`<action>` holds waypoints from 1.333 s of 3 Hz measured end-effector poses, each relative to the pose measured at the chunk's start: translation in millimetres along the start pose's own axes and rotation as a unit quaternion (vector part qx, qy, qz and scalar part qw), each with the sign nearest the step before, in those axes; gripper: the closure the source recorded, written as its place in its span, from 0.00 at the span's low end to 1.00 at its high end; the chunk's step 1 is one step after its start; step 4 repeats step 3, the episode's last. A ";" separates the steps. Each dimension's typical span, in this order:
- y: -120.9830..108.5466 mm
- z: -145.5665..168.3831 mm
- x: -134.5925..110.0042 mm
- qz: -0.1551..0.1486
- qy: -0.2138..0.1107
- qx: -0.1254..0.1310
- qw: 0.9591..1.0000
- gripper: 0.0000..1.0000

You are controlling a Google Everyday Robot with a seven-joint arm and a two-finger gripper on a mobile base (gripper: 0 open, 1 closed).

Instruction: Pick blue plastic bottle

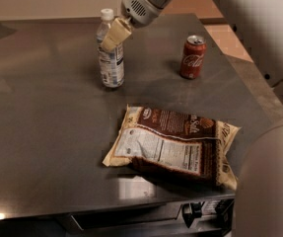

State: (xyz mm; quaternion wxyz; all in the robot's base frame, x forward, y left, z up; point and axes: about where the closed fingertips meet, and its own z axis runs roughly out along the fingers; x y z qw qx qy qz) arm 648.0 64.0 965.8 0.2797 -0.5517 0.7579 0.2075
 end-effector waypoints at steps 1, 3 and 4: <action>5.2 -34.6 -0.1 -0.006 -0.018 -0.024 1.000 1.00; 2.1 -85.9 -4.6 -0.039 -0.034 -0.021 0.998 1.00; 2.1 -85.9 -4.6 -0.039 -0.034 -0.021 0.998 1.00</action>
Offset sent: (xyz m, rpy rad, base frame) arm -0.0285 -0.0710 0.0864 0.0616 -0.0274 0.1047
